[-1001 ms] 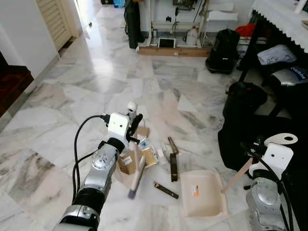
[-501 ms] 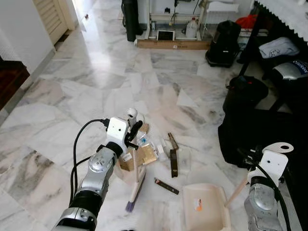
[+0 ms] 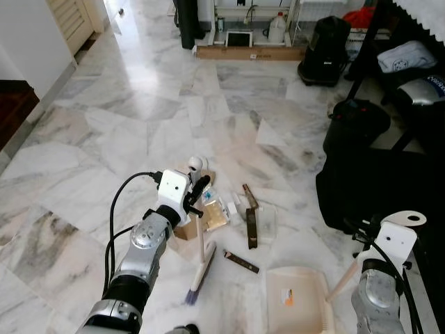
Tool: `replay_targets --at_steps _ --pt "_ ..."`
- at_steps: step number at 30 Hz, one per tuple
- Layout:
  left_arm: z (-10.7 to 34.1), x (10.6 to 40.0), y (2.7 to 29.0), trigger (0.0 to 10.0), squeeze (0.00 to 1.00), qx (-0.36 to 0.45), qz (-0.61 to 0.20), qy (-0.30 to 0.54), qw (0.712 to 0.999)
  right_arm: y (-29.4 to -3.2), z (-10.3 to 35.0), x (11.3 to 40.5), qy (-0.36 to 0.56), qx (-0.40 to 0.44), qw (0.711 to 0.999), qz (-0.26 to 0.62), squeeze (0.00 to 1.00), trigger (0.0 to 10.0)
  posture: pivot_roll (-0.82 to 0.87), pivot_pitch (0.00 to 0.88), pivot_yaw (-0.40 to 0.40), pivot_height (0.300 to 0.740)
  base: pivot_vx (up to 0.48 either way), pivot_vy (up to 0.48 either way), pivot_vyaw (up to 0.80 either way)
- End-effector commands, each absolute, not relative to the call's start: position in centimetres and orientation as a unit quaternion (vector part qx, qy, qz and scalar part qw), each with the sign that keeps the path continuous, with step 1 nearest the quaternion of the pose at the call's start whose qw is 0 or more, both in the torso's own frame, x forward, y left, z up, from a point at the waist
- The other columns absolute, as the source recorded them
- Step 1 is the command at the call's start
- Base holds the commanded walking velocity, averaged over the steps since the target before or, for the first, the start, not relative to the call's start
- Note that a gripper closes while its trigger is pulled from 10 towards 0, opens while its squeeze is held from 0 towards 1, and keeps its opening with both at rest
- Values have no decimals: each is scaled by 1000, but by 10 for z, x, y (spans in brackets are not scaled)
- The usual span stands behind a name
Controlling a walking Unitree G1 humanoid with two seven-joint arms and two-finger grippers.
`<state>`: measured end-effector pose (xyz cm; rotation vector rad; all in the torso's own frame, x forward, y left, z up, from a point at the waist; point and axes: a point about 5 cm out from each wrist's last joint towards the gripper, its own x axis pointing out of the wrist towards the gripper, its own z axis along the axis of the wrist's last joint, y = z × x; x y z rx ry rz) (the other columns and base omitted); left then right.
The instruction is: Sweep floor
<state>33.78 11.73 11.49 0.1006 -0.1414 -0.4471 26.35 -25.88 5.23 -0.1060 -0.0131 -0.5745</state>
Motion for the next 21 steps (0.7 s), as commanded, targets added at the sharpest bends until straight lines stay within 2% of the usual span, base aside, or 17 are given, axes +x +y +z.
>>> replay_targets --at_steps 1,10,21 --pt "125 340 121 10000 0 56 -221 -88 970 -260 61 267 -40 -47 954 -292 0 10000 79 197 22 740 0 0 0" --pt "126 338 124 10000 0 59 -221 -90 969 -252 59 277 -40 -38 960 -275 0 10000 108 212 27 740 0 0 0" --pt "129 337 119 10000 0 55 -232 -92 967 -247 53 275 -34 -36 958 -282 0 10000 128 242 39 740 0 0 0"
